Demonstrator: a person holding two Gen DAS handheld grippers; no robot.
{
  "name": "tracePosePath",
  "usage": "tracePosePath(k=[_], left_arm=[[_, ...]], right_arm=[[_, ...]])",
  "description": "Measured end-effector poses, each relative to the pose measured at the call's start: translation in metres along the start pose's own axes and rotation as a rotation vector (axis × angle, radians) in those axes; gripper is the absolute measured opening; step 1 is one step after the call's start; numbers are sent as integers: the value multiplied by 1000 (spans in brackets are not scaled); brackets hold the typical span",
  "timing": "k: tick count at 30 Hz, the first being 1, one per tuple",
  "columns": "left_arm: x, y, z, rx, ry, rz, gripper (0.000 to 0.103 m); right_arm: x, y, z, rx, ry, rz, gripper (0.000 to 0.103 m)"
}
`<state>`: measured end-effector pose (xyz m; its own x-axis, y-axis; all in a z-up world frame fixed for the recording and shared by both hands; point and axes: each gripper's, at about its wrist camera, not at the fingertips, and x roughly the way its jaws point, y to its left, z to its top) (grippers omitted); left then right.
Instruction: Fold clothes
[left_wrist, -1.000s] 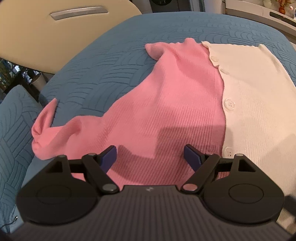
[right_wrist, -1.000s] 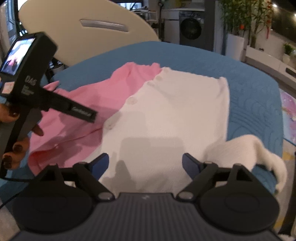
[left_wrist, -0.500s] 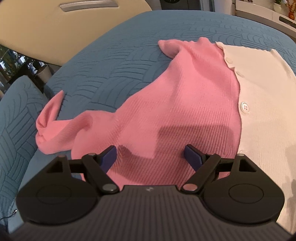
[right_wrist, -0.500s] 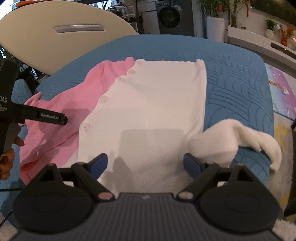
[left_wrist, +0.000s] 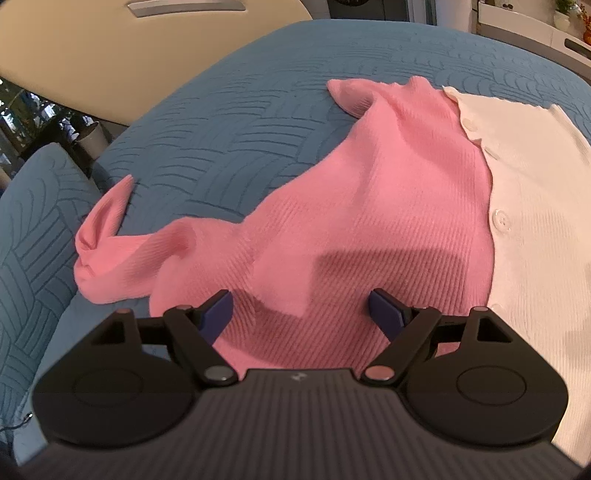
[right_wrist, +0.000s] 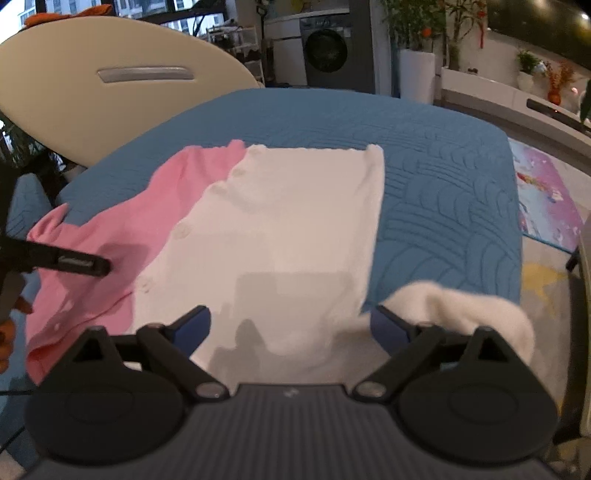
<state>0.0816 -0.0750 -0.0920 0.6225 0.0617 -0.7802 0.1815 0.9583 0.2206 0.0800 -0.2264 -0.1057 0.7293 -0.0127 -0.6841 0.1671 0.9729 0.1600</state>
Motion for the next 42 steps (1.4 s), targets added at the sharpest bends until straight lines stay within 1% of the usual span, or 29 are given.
tracePosePath(k=[3,7,13,20,30,35,37,39,42], left_arm=[[0,0,0,2,-1,8,84],[1,1,1,-3,1,9,84],[0,0,0,12,-5,18,84],[0,2,0,10,-6,17,84],[1,-2,4,-3,0,22,84],[2,-3,4,1,0,24,84],[2,-2,3,3,-1,25,84],[2,0,4,0,-2,25,84],[4,11,6,-37,3,31,85]], right_arm=[[0,-6,2,25,-8,1,95],[-1,-9,-4,27,-2,-6,95],[-8,-16,-4,76,-38,20,95],[-11,-16,0,52,-72,-25,95],[-5,-12,8,28,-64,-31,97],[-6,-8,7,18,-70,-6,97],[-6,-7,7,19,-73,12,99],[-4,-3,7,5,-57,20,101],[0,5,6,-28,-22,20,101]])
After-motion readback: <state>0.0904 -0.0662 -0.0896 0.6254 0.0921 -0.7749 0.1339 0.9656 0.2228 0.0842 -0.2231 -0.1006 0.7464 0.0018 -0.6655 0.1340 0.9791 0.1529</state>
